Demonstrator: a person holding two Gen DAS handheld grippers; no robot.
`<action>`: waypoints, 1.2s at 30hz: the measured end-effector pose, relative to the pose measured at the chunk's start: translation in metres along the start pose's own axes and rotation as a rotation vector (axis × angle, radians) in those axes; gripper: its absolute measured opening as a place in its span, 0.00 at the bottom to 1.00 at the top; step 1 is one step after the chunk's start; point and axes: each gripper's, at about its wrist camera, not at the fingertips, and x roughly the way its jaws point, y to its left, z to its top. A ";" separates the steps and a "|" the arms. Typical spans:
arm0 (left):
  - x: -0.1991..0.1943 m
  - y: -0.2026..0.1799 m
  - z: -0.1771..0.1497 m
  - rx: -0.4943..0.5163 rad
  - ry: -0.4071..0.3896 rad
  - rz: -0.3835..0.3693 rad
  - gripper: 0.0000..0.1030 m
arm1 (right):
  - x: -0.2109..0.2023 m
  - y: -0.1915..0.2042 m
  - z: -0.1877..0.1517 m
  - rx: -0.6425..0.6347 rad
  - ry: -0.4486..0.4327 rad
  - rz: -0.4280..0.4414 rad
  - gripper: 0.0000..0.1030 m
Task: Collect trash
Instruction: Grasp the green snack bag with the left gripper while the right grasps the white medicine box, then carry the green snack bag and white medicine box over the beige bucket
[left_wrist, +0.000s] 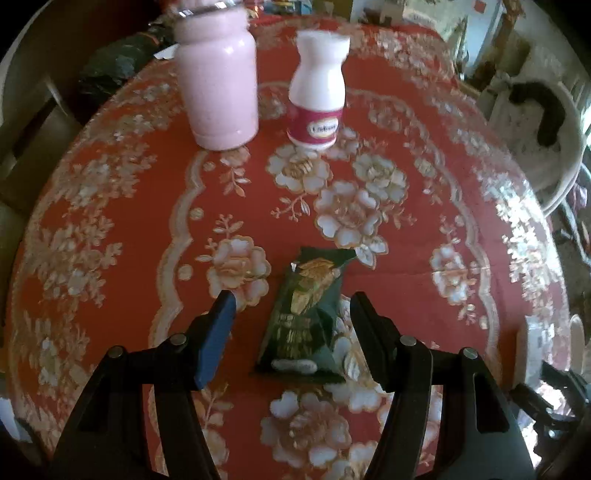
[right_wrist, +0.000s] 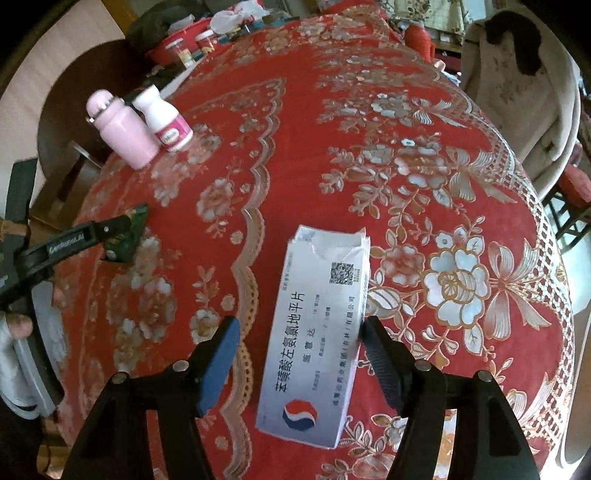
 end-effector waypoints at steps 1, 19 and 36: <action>0.004 -0.001 0.001 0.006 0.005 0.007 0.61 | 0.001 0.001 0.000 -0.007 0.002 -0.009 0.65; -0.039 -0.043 -0.035 -0.043 0.027 -0.139 0.12 | -0.037 -0.020 -0.015 -0.045 -0.074 0.049 0.48; -0.106 -0.185 -0.085 0.109 -0.041 -0.207 0.12 | -0.108 -0.089 -0.040 -0.010 -0.136 0.043 0.48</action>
